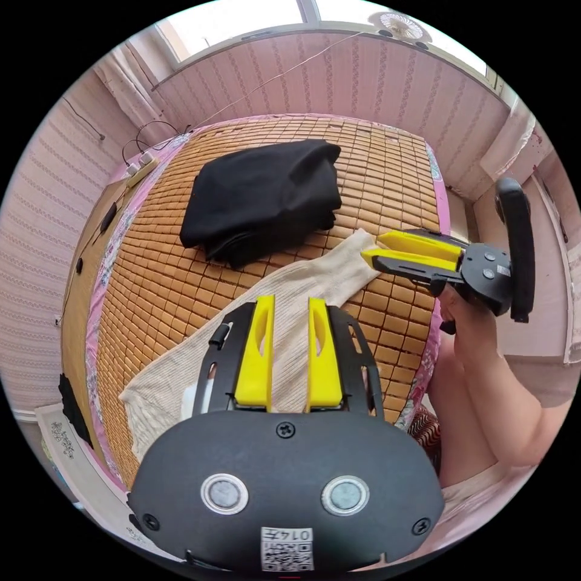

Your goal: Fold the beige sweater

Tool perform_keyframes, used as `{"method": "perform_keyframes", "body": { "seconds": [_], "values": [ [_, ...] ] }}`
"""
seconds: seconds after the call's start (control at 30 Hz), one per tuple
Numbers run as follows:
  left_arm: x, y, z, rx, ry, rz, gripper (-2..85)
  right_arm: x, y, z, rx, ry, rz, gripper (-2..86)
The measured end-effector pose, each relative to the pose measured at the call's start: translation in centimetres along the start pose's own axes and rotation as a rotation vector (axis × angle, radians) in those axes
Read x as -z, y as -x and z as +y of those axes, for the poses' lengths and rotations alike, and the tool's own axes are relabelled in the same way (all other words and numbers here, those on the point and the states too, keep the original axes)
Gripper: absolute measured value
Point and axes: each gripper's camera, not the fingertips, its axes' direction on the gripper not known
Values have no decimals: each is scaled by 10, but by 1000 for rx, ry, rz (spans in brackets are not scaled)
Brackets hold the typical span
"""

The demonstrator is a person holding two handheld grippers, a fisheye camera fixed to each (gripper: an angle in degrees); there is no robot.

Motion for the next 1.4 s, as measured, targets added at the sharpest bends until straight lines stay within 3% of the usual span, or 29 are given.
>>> {"method": "perform_keyframes", "body": {
  "seconds": [0.27, 0.47, 0.83, 1.23, 1.4],
  "values": [
    [-60, -22, -62, -120, 146, -87, 101, -2, -26, -2, -71, -7, -66, 75],
    [-59, -37, -64, -220, 120, -84, 55, -5, -16, -2, -26, -8, 36, 51],
    [-46, -35, -58, -238, 140, -60, -1, -6, -20, 5, -79, -12, -36, 15],
    [27, -8, -3, -211, 45, -128, -10, 23, 10, 18, 51, -191, -195, 10],
    [87, 22, 49, -163, -6, -163, -10, 51, 49, 29, 241, -272, -280, 9]
  ]
}}
